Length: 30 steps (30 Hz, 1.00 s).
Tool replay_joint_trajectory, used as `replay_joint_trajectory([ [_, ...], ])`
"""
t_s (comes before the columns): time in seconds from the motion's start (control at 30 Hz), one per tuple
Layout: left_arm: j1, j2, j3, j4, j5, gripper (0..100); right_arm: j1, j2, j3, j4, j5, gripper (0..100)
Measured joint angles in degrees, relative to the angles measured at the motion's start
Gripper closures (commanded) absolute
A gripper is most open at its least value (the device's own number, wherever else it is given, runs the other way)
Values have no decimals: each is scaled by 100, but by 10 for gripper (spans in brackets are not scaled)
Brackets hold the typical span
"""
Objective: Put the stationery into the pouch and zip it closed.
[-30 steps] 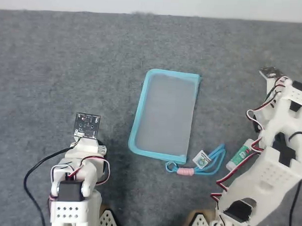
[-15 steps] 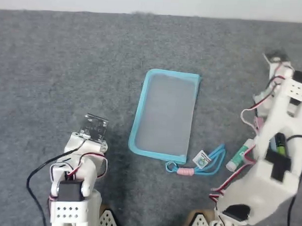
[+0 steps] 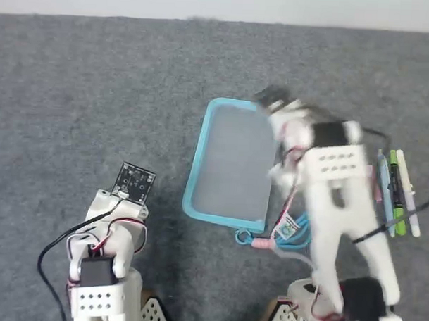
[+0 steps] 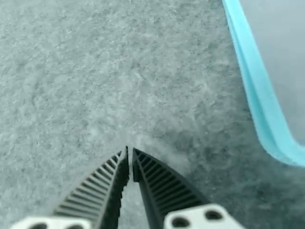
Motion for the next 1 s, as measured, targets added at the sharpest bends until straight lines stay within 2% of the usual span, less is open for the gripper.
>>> replay_joint_trajectory([
  [0.27, -281, 0, 0, 0, 0, 983, -1468, -993, 1653, -492, -316, 865],
  [0.43, -299, 0, 0, 0, 0, 983, -1741, -712, 2338, -1407, -598, 865],
  [0.63, -299, 0, 0, 0, 0, 983, -1371, 510, 2075, -2163, -747, 865],
  [1.0, -299, 0, 0, 0, 0, 983, 378, 2875, -527, -2295, -501, 864],
])
